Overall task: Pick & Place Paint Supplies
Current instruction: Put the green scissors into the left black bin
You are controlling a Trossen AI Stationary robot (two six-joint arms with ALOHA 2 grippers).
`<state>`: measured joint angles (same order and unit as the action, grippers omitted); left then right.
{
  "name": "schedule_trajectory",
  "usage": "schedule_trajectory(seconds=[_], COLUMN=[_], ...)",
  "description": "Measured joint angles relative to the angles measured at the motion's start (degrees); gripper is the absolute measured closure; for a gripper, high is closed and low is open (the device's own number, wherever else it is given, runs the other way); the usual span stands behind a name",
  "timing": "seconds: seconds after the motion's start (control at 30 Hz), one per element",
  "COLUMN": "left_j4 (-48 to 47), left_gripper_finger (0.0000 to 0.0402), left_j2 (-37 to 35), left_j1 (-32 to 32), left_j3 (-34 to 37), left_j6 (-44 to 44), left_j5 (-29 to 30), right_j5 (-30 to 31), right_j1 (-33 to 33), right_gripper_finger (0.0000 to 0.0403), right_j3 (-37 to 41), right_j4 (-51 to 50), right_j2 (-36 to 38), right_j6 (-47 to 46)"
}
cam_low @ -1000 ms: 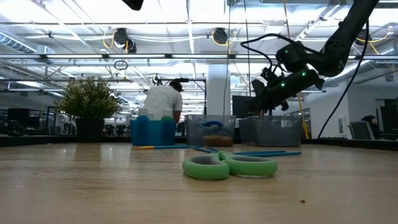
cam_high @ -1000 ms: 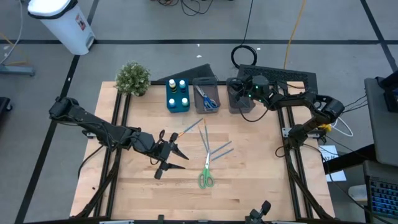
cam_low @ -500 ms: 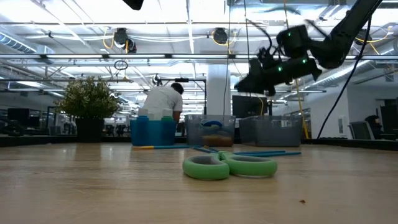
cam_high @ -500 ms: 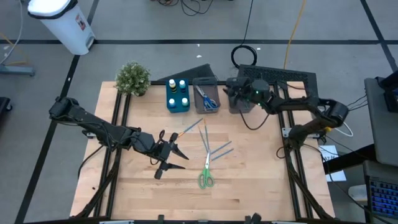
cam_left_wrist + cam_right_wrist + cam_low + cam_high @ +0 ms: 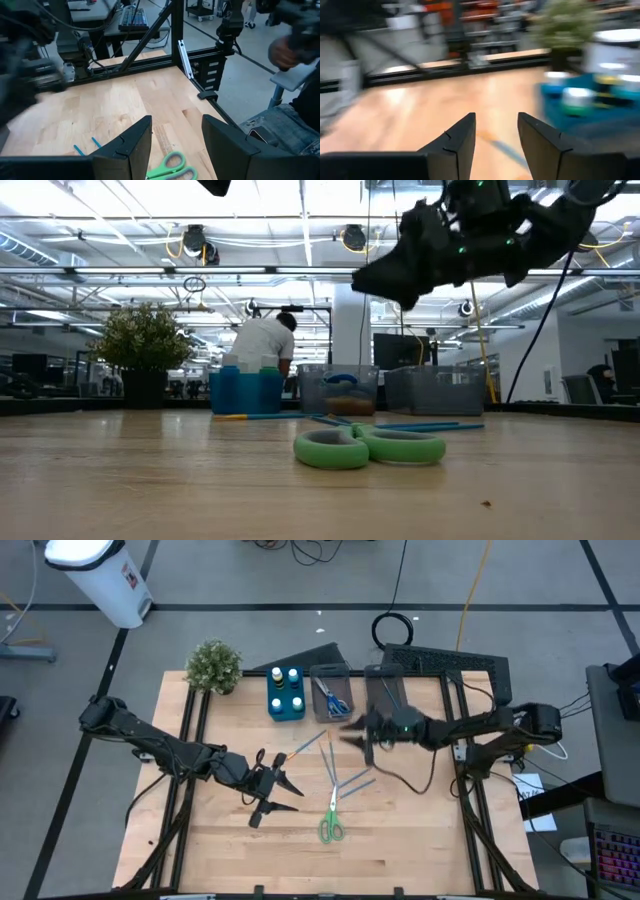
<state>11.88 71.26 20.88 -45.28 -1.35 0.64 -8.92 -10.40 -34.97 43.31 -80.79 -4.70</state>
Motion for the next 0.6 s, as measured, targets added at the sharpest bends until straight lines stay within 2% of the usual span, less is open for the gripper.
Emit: schedule_trajectory(seconds=[0.1, 0.17, 0.3, 0.47, 0.6], left_j4=[2.43, 3.92, 10.89, 15.80, 13.07], left_gripper_finger=[0.0220, 0.0220, 0.0220, 0.0220, 0.0220], left_j2=[1.90, 3.95, 10.09, 17.78, 24.08], left_j1=[0.67, 1.27, 1.27, -0.11, -0.87], left_j3=[-0.07, -0.04, -0.11, -0.05, -2.38], left_j6=[-0.26, -1.14, -1.34, 0.91, 6.59], left_j5=[0.08, 0.07, 1.96, 4.40, 5.58], right_j5=[-6.78, -7.72, -1.14, 8.70, 13.59], right_j1=[5.05, 8.96, 17.49, 25.68, 28.17], right_gripper_finger=[0.0261, 0.0261, 0.0261, 0.0261, 0.0261], right_j3=[-0.02, -0.02, 0.03, 0.11, 0.05], right_j4=[-0.83, -3.34, -10.90, -14.31, -13.99], right_j2=[0.00, 0.02, -0.20, -2.56, -3.06], right_j6=[-0.56, -0.62, -0.63, -0.50, 3.53])
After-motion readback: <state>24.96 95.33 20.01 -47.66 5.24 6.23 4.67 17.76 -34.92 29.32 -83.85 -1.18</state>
